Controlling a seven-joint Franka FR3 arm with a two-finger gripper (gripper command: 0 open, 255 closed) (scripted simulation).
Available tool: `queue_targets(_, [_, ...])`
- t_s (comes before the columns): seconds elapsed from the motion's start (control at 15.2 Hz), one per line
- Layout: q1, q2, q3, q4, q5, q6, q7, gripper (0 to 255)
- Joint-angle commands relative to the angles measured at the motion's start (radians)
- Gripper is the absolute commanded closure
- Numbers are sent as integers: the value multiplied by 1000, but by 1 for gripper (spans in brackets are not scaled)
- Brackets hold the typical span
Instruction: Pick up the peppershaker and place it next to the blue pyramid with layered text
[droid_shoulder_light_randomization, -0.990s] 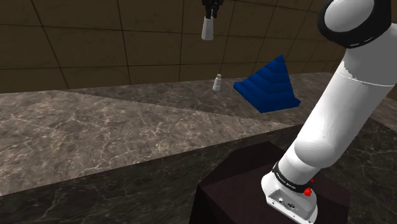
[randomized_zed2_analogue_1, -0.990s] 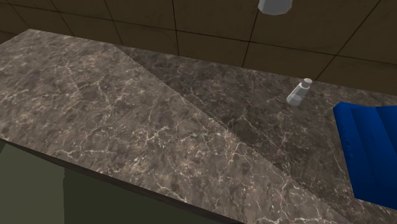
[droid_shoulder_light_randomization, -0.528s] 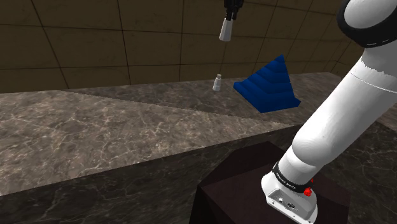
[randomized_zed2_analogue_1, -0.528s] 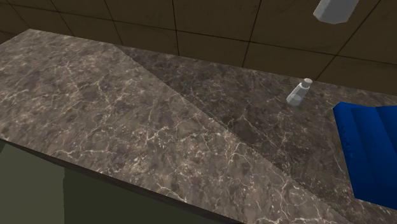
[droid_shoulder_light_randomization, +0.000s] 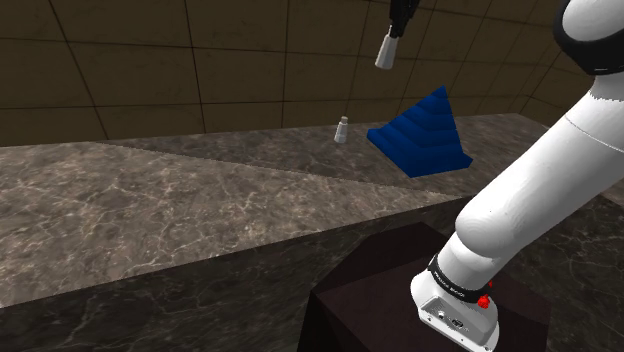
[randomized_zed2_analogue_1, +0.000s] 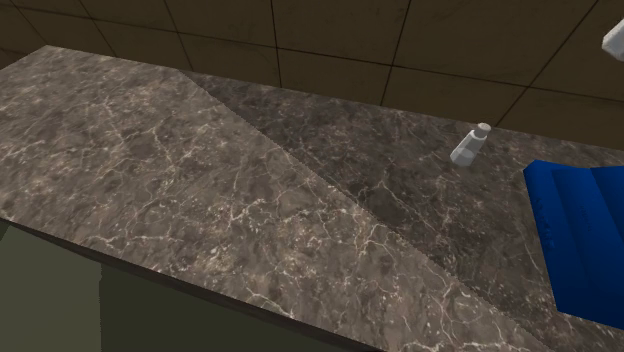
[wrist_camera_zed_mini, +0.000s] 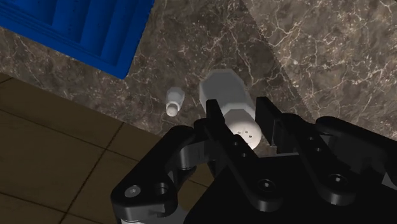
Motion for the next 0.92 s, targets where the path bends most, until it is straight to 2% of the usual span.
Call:
queue_targets(0.0, [-20,-15,-28,-11,-4,-1,-50,255])
queue_targets(0.2, [-59,-19,-85,-14,-9,5,-147,255])
queue_targets(0.86, [-59,-90,-80,-231,-24,152,-127,255])
